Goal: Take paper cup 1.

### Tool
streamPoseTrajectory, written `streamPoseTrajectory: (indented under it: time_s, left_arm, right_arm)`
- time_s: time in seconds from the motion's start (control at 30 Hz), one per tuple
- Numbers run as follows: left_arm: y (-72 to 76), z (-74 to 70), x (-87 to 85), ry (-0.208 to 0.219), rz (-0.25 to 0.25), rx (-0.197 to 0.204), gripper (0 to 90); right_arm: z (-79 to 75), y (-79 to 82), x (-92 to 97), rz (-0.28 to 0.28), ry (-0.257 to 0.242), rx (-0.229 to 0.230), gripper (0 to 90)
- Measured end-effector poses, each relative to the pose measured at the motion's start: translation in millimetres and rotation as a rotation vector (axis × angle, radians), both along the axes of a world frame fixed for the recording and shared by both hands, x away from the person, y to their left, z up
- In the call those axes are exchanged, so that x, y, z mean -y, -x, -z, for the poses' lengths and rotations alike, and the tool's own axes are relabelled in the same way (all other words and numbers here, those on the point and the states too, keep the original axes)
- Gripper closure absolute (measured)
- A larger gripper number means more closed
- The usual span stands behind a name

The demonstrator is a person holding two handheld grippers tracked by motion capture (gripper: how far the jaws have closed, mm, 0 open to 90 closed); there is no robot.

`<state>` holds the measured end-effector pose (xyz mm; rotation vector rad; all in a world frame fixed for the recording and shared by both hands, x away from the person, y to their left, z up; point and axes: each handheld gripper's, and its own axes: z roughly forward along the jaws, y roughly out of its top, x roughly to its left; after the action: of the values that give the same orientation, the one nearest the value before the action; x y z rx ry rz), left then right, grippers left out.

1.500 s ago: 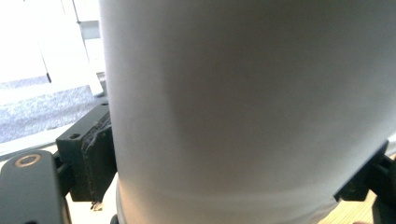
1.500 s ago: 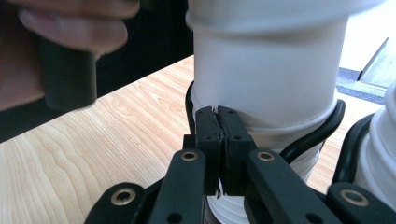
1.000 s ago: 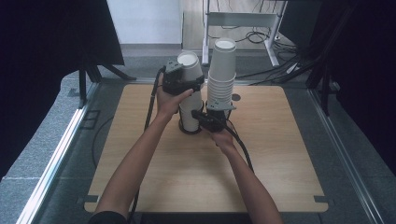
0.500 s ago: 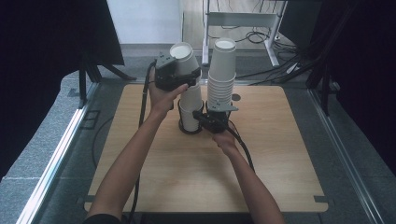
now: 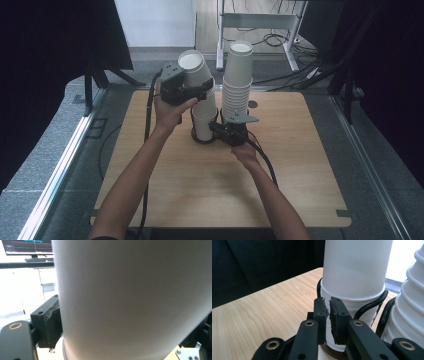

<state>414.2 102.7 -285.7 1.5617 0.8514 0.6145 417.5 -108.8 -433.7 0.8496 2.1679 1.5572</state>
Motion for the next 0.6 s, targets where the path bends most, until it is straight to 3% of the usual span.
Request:
streamPoseTrajectory:
  time_s: [0.23,0.37,0.6]
  left_arm:
    - [8.2,12.8,-5.0,0.015,0.017,-0.009,13.1]
    - [15.1,20.7,-8.3,0.013,0.019,-0.015,13.2]
    - [28.4,33.1,-12.5,0.028,0.026,-0.032,13.2]
  right_arm:
    - [0.8,10.1,8.5,-0.007,0.013,0.015,77.4]
    - [5.9,18.9,17.9,-0.007,-0.021,0.0,75.5]
    - [17.0,38.0,29.9,0.004,-0.021,0.009,72.7]
